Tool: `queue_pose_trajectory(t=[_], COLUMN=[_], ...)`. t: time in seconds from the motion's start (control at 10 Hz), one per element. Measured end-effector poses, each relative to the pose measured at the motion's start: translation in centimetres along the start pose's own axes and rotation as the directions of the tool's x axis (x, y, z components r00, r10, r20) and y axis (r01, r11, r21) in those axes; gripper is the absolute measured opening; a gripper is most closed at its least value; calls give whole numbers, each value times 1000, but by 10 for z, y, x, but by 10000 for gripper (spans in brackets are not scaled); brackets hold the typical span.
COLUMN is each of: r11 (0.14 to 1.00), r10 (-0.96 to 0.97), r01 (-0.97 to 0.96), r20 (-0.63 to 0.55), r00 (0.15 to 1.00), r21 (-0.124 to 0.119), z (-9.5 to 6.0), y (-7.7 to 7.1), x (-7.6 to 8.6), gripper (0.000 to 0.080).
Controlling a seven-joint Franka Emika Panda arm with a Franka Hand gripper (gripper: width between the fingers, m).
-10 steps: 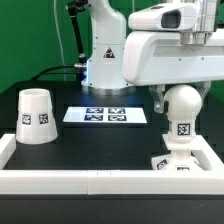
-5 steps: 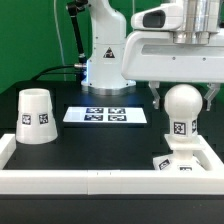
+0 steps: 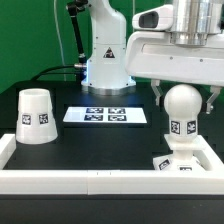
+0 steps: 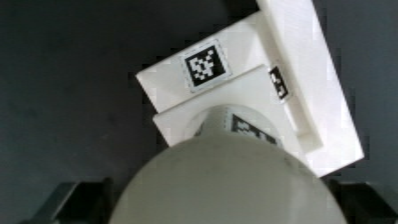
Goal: Assemble lamp
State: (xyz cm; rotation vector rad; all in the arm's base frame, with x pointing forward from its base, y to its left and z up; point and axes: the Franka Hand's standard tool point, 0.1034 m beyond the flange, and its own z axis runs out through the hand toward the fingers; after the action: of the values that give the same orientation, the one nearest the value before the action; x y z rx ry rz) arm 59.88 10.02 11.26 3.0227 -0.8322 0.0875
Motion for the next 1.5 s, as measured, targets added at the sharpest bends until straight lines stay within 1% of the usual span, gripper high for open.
queue_pose_trajectory(t=[0.2,0.4,0.5,0.8,1.0,1.1,1.2,1.3,1.4,1.5], r11=[995,964,931,755,673,647,642,662,703,741], r10=[98,265,363,650,731,754,758,741,702,662], r01=[-98,-265,-364,-656,-740,-763,-767,-750,-711,-671], r20=[6,22,40,111,145,146,146,146,142,141], r00=[995,964,931,751,667,641,636,656,698,737], r21=[6,14,20,15,12,8,8,12,19,26], z=[0,0,0,-1,0,0,0,0,0,-1], y=[0,-1,-3,-8,-7,-8,-9,-9,-10,-13], x=[0,-2,-3,-7,-4,-4,-5,-5,-6,-9], gripper=[579,579,579,579,579,579,579,579,669,690])
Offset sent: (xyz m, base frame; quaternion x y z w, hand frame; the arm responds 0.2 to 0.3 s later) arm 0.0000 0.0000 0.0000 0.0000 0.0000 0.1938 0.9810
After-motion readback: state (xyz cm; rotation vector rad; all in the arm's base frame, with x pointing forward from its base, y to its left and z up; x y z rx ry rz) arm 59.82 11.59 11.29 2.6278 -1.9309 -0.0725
